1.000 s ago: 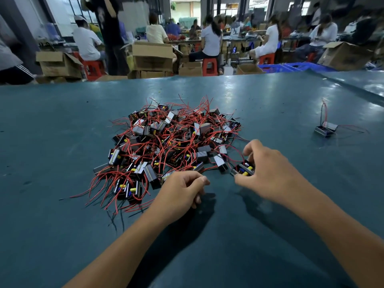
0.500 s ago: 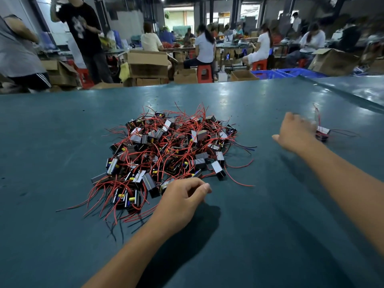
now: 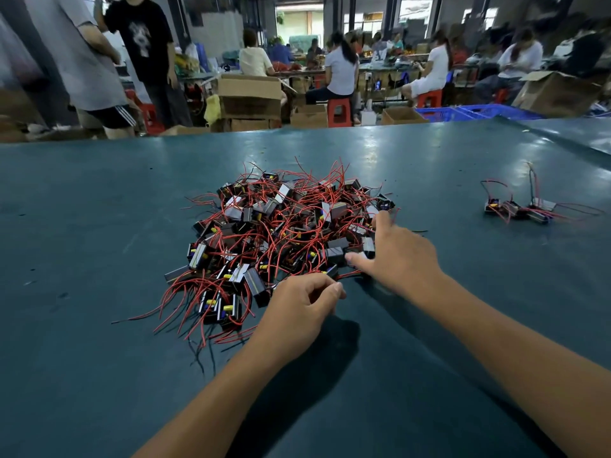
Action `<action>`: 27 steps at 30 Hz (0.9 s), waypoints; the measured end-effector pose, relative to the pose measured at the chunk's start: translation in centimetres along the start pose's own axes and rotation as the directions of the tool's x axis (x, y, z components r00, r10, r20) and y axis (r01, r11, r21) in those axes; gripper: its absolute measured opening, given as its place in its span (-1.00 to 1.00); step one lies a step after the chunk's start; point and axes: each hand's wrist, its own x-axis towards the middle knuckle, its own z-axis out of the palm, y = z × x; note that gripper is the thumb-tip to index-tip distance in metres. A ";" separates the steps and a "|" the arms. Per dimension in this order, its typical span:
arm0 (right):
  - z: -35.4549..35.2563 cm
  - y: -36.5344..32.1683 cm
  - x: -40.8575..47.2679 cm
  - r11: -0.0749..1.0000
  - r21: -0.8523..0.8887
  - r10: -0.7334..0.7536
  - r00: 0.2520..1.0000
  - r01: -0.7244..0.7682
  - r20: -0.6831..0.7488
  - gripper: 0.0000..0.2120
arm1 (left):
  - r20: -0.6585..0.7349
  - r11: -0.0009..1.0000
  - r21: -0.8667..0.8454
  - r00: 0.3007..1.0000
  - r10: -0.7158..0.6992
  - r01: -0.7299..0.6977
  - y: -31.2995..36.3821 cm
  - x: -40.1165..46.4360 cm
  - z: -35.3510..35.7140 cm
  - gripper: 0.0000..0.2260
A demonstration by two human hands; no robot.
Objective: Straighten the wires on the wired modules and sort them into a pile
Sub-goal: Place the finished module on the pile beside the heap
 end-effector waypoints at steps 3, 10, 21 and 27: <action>0.5 -0.1 -0.9 0.998 0.057 -0.022 0.996 0.017 0.090 -0.28 | 0.001 1.000 -0.010 1.000 0.004 -0.004 0.0 0.0 0.1 -0.79; -0.6 1.6 -0.8 0.989 0.144 0.009 0.999 -0.016 0.047 -0.61 | 0.013 1.000 -0.019 1.000 -0.004 0.004 -0.1 0.1 0.2 -0.78; -1.7 2.6 -3.8 0.062 0.894 0.229 0.878 -0.444 0.420 -0.92 | -0.007 0.993 -0.116 1.000 0.020 -0.021 -0.1 0.1 -0.2 -0.93; -1.7 1.9 -4.2 -0.015 0.877 0.085 0.873 -0.480 0.479 -0.85 | 0.013 0.987 -0.161 1.000 -0.009 0.011 -0.3 0.1 -0.3 -0.87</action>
